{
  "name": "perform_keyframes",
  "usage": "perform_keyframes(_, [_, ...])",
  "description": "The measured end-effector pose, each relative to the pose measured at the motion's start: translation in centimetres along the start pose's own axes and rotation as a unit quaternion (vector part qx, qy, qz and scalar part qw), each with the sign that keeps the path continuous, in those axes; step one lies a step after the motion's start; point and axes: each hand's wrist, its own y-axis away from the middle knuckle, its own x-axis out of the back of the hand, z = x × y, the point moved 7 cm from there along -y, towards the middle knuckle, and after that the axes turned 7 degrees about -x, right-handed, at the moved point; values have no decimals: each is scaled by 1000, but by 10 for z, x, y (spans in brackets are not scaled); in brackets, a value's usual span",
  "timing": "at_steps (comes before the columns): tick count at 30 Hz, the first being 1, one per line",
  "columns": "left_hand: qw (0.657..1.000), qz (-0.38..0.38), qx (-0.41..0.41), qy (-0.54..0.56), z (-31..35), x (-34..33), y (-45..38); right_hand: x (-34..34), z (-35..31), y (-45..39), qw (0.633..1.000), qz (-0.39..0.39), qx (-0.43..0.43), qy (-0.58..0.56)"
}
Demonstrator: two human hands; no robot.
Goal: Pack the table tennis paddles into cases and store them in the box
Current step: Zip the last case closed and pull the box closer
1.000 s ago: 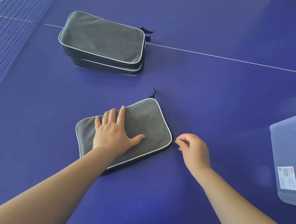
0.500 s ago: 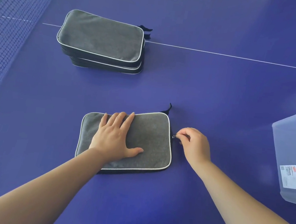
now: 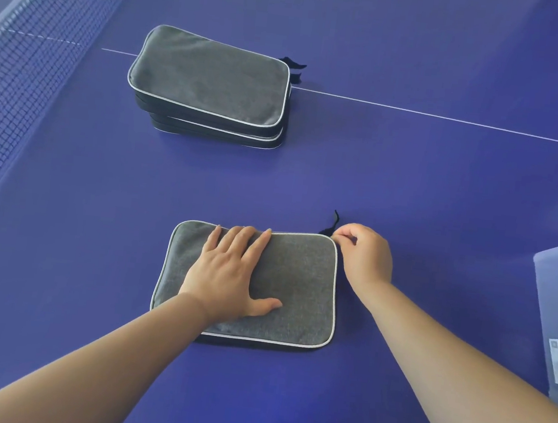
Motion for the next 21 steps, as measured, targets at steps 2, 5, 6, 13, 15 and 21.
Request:
perform_keyframes(2, [1000, -1, -1, 1, 0, -1, 0, -4, 1, -1, 1000, -12, -23, -6])
perform_keyframes(5, [1000, -4, 1, 0, 0, 0, -1, -3, 3, 3, 998, -44, -42, -23])
perform_keyframes(6, [1000, -6, 3, 1, 0, 0, -1, -1, 4, 7, 997, -57, -38, -26])
perform_keyframes(13, [997, -32, 41, 60, -5, 5, 1, 6, 17, 58, 995, -75, -32, -59])
perform_keyframes(15, [991, -4, 75, 112, -11, 13, 9, 3, 20, 71, 994, -77, -34, -67])
perform_keyframes(21, [941, 93, 214, 245, -50, 25, 75, -5, 23, 104, 993, -91, -11, -73])
